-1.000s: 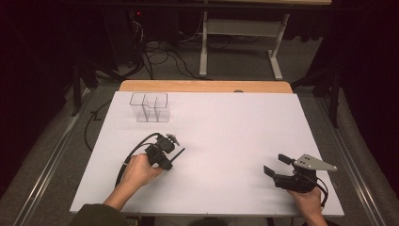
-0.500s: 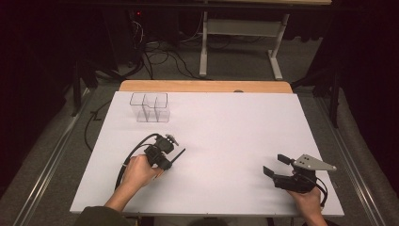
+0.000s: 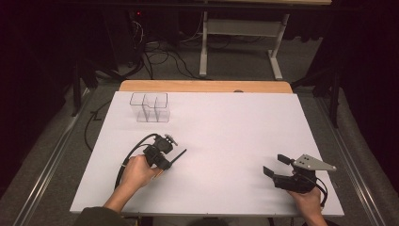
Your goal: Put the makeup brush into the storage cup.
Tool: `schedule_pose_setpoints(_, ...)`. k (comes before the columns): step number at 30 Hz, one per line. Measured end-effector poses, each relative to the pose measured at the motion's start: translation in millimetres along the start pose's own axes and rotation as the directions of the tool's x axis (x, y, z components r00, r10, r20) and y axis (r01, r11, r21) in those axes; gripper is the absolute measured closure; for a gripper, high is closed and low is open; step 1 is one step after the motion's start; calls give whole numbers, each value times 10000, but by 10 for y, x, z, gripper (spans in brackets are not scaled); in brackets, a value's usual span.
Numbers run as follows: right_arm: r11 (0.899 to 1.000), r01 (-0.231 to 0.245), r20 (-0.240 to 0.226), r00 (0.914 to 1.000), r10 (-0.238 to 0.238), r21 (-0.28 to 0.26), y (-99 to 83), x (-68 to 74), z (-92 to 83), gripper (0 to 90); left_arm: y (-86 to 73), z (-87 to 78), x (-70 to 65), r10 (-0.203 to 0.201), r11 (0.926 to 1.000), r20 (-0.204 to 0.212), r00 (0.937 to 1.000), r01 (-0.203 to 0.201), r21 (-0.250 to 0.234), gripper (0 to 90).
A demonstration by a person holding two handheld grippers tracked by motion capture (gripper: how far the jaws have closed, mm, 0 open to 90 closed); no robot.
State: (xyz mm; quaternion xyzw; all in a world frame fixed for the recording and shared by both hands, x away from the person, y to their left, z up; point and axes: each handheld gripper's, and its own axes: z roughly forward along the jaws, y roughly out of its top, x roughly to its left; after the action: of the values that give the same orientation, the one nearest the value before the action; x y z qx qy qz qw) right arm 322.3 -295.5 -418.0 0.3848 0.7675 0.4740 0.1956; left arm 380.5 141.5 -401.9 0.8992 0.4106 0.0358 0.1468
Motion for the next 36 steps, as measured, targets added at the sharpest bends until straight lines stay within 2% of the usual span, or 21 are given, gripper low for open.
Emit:
schedule_pose_setpoints(3,10000,-19,9,10000,19,13,0,-4,3,242,-9,1,15,-96,9999,108,9999,98,-108,826)
schedule_pose_setpoints(11,10000,-22,17,10000,22,9,1,5,0,243,-22,-8,12,-32,9992,130,9999,37,-410,827)
schedule_pose_setpoints(15,10000,11,2,10000,-11,9,0,-5,4,243,-18,-39,13,-137,9970,289,9995,158,-756,827)
schedule_pose_setpoints(22,10000,-33,22,10000,33,46,0,4,4,243,-36,-130,-4,-50,9936,369,9993,91,-1126,827)
schedule_pose_setpoints(28,10000,30,1,10000,-30,32,0,1,9,243,-33,-220,-42,97,9856,537,9985,-5,-1690,828)
schedule_pose_setpoints(34,10000,-34,22,10000,34,32,-1,11,-1,244,-20,-302,-95,370,9786,699,9969,-220,-2048,828)
schedule_pose_setpoints(36,10000,-7,17,10000,7,51,-2,3,3,244,-15,-321,-118,355,9754,772,9964,-177,-2195,827)
